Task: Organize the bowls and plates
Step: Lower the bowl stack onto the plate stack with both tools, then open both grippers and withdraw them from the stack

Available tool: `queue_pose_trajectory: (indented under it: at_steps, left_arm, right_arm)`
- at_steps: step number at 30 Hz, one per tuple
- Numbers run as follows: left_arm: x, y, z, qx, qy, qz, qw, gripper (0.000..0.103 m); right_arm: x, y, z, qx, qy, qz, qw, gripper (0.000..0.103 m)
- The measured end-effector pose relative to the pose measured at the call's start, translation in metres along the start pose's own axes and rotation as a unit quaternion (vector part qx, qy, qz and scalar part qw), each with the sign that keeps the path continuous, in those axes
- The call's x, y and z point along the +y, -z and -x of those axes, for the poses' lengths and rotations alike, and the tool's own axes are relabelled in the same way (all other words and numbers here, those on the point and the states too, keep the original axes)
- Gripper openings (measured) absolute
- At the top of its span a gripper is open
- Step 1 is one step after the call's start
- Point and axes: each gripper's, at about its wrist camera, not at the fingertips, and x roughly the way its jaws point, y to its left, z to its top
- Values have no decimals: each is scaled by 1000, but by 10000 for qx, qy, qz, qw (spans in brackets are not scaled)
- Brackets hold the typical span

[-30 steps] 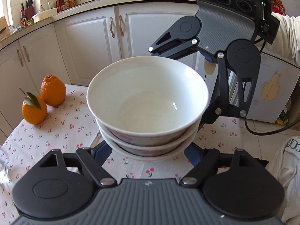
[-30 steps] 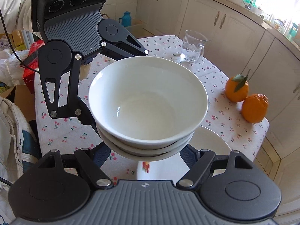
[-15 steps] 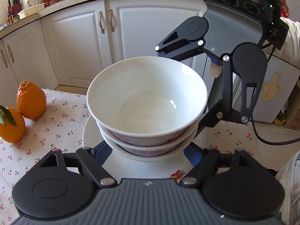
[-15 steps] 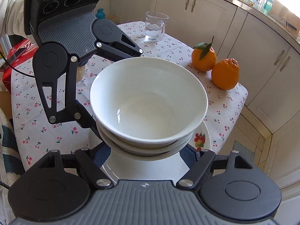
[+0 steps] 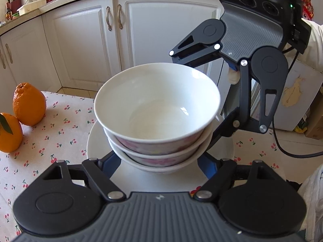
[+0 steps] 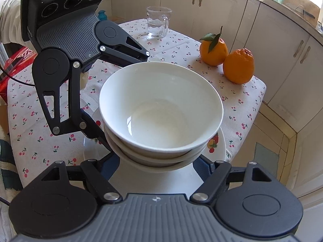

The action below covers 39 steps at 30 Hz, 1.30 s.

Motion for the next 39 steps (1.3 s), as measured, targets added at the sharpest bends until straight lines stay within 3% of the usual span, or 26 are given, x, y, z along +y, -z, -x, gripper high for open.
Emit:
queue_pose_trajectory:
  at_steps: [10,15,18,23,27,33,37,39]
  left_arm:
    - [-7,1,0,-14,-155,-154,9998,83]
    - [-7,3,7,-118,-299,-54,9995,95]
    - [-11,6,14,-188,-564,-19,9982,96]
    - [-23,13,38,-492,-1084,114,9928,97]
    - [-42,19,67,-893,-1750,268,9802,101]
    - [-78,24,103,-1513,-2848,648,9444,103]
    - [-95,29,121,-1752,-3149,1400,9222,103]
    - [-102,32,126,-1757,-3256,1831,9108,103]
  right_arm:
    - [-3,2,-3,-11,-42,-95,9999,83]
    - [-5,3,-2,-54,-72,-218,9997,85]
    - [-4,2,0,-109,0,-279,9996,96]
    - [9,1,13,-226,274,-368,9987,102]
    - [28,0,28,-239,713,-607,9953,103]
    - [64,0,53,-265,1651,-1185,9788,103]
    - [89,5,69,-515,2251,-1894,9544,103]
    - [102,8,73,-623,2610,-2288,9358,103]
